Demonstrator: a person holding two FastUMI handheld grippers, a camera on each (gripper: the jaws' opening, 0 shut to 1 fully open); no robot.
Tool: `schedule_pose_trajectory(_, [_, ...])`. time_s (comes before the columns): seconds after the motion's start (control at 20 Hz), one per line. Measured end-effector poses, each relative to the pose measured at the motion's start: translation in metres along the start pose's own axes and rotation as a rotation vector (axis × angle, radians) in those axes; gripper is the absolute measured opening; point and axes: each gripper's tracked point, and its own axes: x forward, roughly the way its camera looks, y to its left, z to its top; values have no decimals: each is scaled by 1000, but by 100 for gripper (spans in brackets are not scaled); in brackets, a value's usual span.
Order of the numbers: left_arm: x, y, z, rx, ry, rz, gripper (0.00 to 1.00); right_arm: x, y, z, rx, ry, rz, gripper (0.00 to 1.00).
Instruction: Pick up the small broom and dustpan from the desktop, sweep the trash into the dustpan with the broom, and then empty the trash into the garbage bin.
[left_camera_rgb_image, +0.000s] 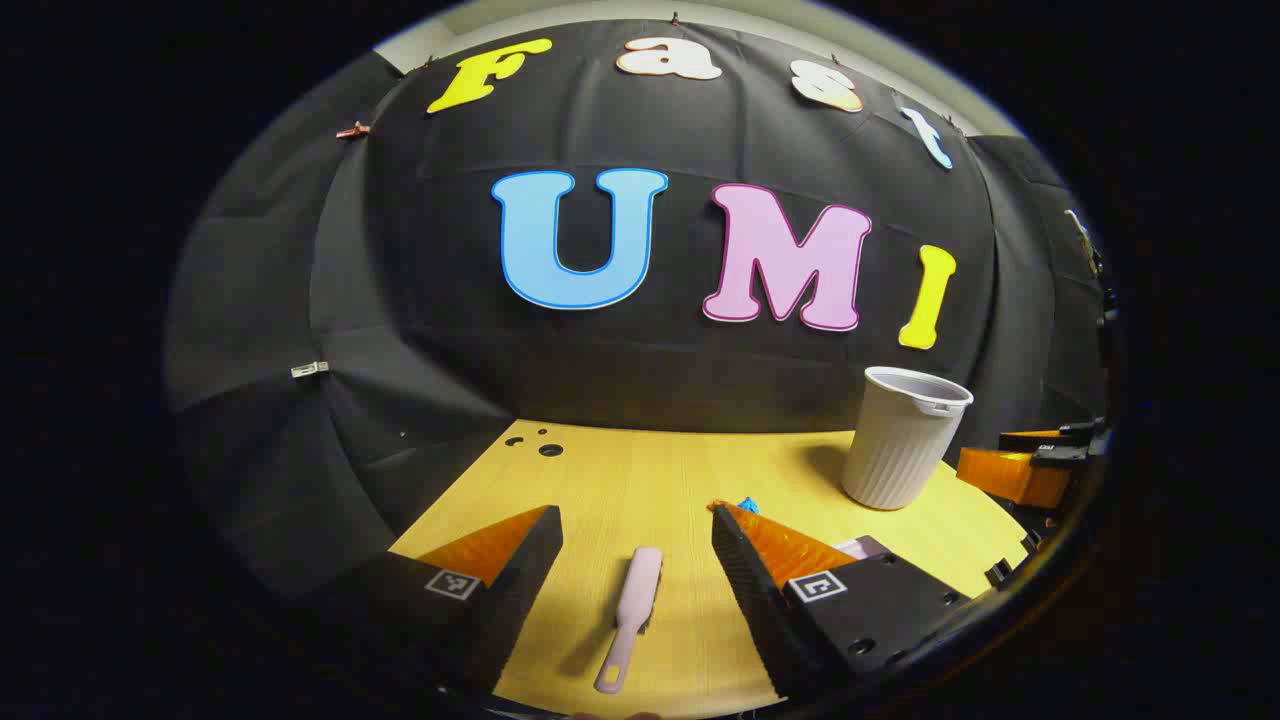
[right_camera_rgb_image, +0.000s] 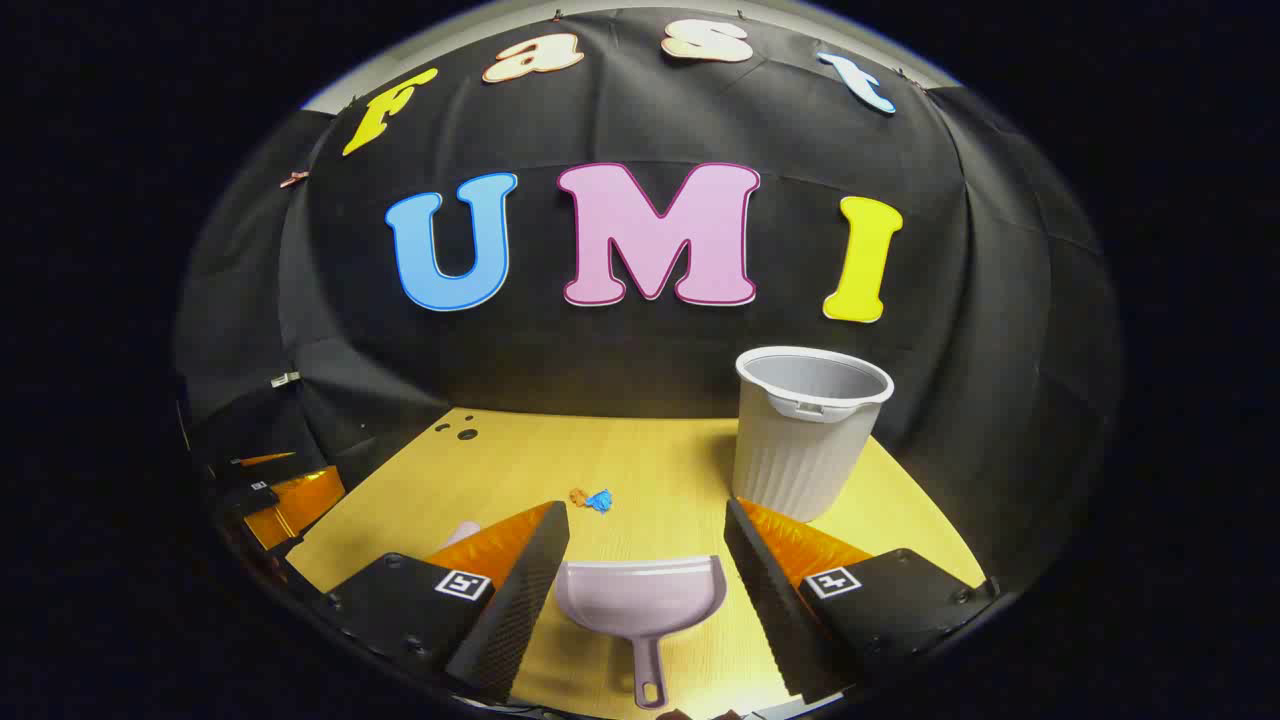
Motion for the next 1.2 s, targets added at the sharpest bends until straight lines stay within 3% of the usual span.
schedule_pose_trajectory(0.15, [6,9,-4,14,14,14,96,10,-3,-2,16,18,-1,97])
schedule_pose_trajectory(0.2, [7,11,-6,7,19,17,92,14,-3,-5,22,30,1,98])
schedule_pose_trajectory(0.25, [8,15,-9,-6,31,22,95,16,-4,-11,22,46,1,98])
schedule_pose_trajectory(0.7, [14,23,-37,-30,118,2,96,26,1,-39,60,149,14,98])
schedule_pose_trajectory(0.95, [30,26,-84,-68,261,-30,92,29,4,-63,56,225,33,98])
schedule_pose_trajectory(1.2, [43,16,-132,-71,426,-74,96,30,3,-88,55,286,49,98])
